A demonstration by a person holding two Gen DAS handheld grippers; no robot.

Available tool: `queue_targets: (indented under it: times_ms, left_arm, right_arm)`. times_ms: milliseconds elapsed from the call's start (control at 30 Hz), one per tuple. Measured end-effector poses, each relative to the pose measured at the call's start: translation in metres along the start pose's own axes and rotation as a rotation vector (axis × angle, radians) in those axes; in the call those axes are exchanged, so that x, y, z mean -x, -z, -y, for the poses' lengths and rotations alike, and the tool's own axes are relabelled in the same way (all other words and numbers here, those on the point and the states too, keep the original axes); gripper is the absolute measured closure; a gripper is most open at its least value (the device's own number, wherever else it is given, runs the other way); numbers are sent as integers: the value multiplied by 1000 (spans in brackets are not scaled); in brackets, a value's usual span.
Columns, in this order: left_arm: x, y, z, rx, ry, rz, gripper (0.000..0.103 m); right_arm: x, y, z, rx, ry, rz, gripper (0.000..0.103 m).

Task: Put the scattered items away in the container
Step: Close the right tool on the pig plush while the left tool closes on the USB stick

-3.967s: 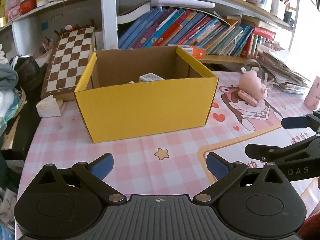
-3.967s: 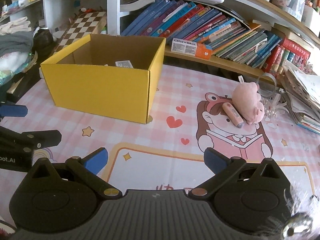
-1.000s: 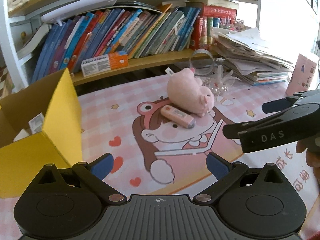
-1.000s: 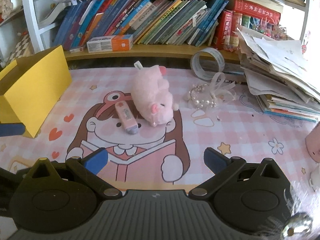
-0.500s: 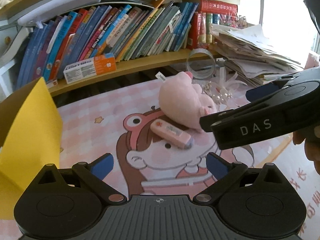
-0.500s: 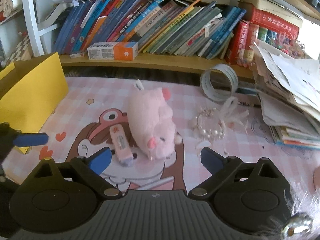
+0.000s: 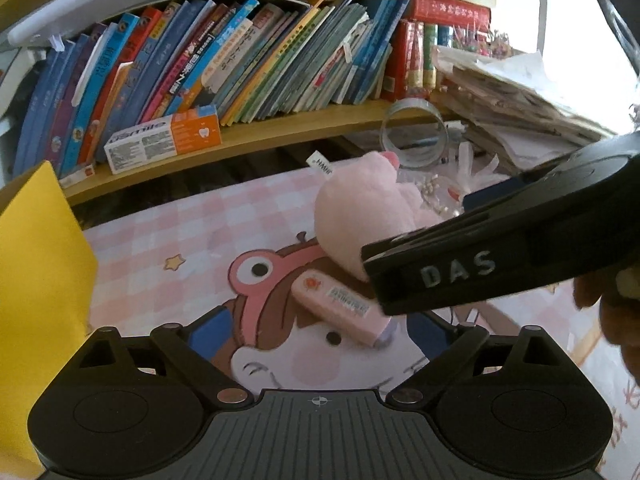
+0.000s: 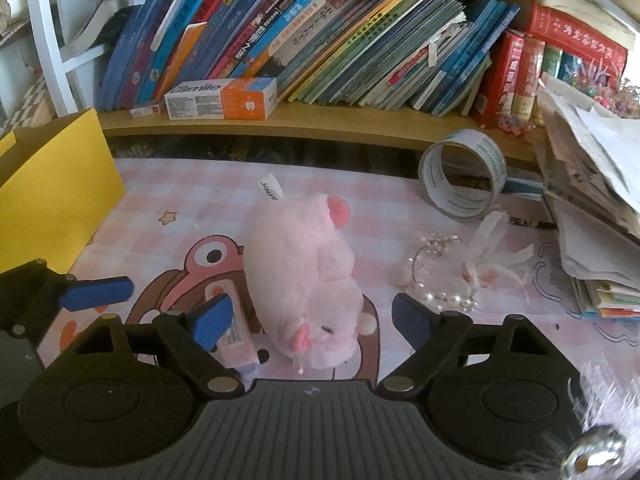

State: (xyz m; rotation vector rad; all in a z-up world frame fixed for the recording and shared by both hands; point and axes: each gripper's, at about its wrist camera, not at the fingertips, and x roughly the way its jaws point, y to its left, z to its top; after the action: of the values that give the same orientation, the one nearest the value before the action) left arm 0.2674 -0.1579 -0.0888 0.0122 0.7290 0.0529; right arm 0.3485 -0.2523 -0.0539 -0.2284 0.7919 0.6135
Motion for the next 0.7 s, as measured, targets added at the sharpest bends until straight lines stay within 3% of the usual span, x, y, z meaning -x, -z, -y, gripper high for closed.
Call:
queue_targets:
  times_ms: [200,500,700]
  left_arm:
    - [-16,-1,-3,15,2,-18,19]
    - [-13,-6,-33,64,-107,-38,20]
    - [-9,-14,-13,38,3,9,20]
  right_arm:
    - [-14,-5,1,4,-4,-13,25]
    - [-22,-6,6,-17,-7,-14,26]
    - [-21,-5,10,-41,-6,-8,26]
